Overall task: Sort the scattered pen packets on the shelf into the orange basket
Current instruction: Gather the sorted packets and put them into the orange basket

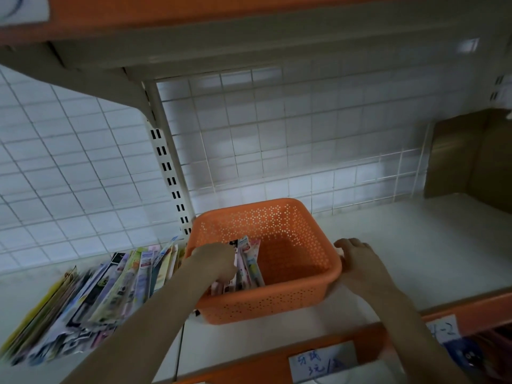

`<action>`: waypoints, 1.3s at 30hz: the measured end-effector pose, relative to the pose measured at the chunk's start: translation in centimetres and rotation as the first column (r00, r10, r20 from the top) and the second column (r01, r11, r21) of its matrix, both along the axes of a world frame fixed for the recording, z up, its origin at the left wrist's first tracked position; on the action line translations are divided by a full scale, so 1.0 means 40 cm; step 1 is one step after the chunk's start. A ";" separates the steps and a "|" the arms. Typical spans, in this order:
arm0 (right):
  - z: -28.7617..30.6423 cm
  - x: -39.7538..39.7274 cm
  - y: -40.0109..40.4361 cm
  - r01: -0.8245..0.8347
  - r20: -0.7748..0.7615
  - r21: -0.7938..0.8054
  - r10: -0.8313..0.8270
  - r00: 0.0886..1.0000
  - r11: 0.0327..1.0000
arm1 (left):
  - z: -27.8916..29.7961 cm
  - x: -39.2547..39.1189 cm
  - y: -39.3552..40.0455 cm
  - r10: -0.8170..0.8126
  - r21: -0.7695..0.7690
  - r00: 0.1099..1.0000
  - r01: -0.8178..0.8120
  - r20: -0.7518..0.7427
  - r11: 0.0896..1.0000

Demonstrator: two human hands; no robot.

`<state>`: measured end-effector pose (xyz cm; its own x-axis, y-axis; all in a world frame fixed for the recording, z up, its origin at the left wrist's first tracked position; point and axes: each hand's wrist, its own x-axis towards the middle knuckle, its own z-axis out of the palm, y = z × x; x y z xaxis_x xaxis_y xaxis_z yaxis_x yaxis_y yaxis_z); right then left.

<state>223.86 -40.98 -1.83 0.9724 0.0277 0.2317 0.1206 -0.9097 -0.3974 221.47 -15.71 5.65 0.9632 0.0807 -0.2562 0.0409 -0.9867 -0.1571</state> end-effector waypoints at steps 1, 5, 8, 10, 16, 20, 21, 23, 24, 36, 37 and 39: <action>0.019 0.000 -0.003 0.002 0.039 0.008 -0.002 0.999 1.000 | 0.007 0.005 0.008 -0.010 -0.032 1.000 0.011 0.012 0.999; 0.128 -0.010 0.011 -0.025 0.149 0.069 0.014 0.989 0.997 | 0.052 -0.017 0.040 -0.024 -0.174 0.987 0.051 0.157 0.983; 0.198 -0.033 0.060 -0.071 0.208 0.066 0.056 0.976 0.995 | 0.079 -0.062 0.068 0.011 -0.285 0.921 0.109 0.390 0.952; 0.229 -0.053 0.113 -0.133 0.232 0.050 0.118 0.966 0.990 | 0.083 -0.096 0.100 0.075 -0.353 0.851 0.134 0.519 0.926; 0.238 -0.129 0.360 -0.374 0.225 -0.001 0.365 0.904 0.927 | 0.002 -0.211 0.273 0.258 -0.453 0.772 0.044 0.581 0.890; 0.214 -0.177 0.546 -0.502 0.193 -0.062 0.504 0.842 0.863 | -0.048 -0.294 0.406 0.345 -0.467 0.757 -0.059 0.555 0.882; 0.209 -0.181 0.586 -0.519 0.176 -0.073 0.523 0.834 0.852 | -0.054 -0.313 0.437 0.366 -0.480 0.753 -0.075 0.547 0.874; 0.203 -0.184 0.660 -0.545 0.148 -0.086 0.552 0.821 0.834 | -0.068 -0.346 0.503 0.422 -0.531 0.726 -0.092 0.543 0.842; 0.198 -0.184 0.693 -0.558 0.136 -0.090 0.565 0.814 0.825 | -0.075 -0.360 0.534 0.452 -0.547 0.704 -0.108 0.548 0.830; 0.054 -0.152 0.870 -0.290 -0.111 -0.116 0.278 0.954 0.950 | -0.104 -0.413 0.762 0.572 -0.594 0.705 -0.263 0.419 0.760; 0.049 -0.147 0.874 -0.274 -0.094 -0.103 0.264 0.960 0.956 | -0.100 -0.406 0.769 0.569 -0.595 0.716 -0.267 0.405 0.758; 0.048 -0.135 0.875 -0.230 -0.086 -0.075 0.224 0.971 0.970 | -0.100 -0.391 0.789 0.556 -0.589 0.746 -0.278 0.365 0.759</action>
<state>218.46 -5.99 0.08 0.9530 0.2661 0.1447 0.3003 -0.8924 -0.3369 205.85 15.84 1.66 0.8515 0.5105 0.1196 0.3997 -0.7795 0.4823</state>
